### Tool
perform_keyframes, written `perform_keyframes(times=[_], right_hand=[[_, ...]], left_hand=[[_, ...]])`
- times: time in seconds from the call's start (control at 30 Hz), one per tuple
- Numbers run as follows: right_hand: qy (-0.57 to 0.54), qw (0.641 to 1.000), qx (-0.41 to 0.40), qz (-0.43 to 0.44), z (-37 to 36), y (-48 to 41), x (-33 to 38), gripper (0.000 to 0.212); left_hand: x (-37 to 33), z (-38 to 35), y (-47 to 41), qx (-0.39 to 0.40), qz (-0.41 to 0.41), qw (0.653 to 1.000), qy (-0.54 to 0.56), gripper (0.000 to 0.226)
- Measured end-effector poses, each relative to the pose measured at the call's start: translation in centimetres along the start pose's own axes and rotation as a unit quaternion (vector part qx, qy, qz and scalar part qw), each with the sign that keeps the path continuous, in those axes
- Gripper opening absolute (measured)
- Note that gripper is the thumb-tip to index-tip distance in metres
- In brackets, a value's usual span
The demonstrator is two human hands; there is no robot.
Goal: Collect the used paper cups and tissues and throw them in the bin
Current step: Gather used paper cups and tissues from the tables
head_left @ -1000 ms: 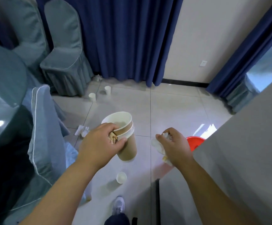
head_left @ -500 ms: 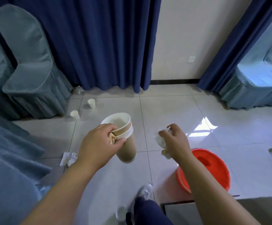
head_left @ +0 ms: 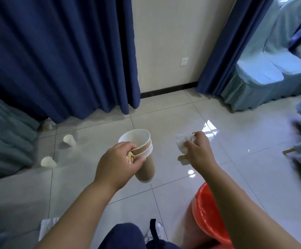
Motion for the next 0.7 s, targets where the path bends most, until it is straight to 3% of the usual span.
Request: perform_keyframes(times=[0.27,0.37,0.53,0.7], right_hand=[[-0.006,0.981,-0.183,-0.060,9.7,-2.9,-6.5,0.030],[0.005,0.961,-0.254,-0.106,13.2,-2.7,-9.5,0.025],[-0.043,0.915,-0.338,-0.216,17.4,-1.7,-14.5,0.027],[-0.100,0.853,-0.407,-0.311,18.5,0.1,-18.7,0.022]], left_hand=[[-7.3,-11.1,-6.3,0.187,-0.104,0.977,0.024,0.021],[-10.6,-15.2,-7.8,0.250,-0.157,0.955,0.021,0.022],[-15.4,-22.7,-9.4,0.351,-0.251,0.902,-0.003,0.018],[-18.3,-29.4,-9.1,0.459,-0.342,0.818,-0.052,0.017]])
Point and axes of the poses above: each hand's wrist, its own y-axis away from the middle knuckle, its own z-axis out of the back of the hand, x = y × z, the point moved 6 cm from there along -y, towards the middle knuckle, and after that the axes turned 4 degrees about -x, right-handed, at the moved point
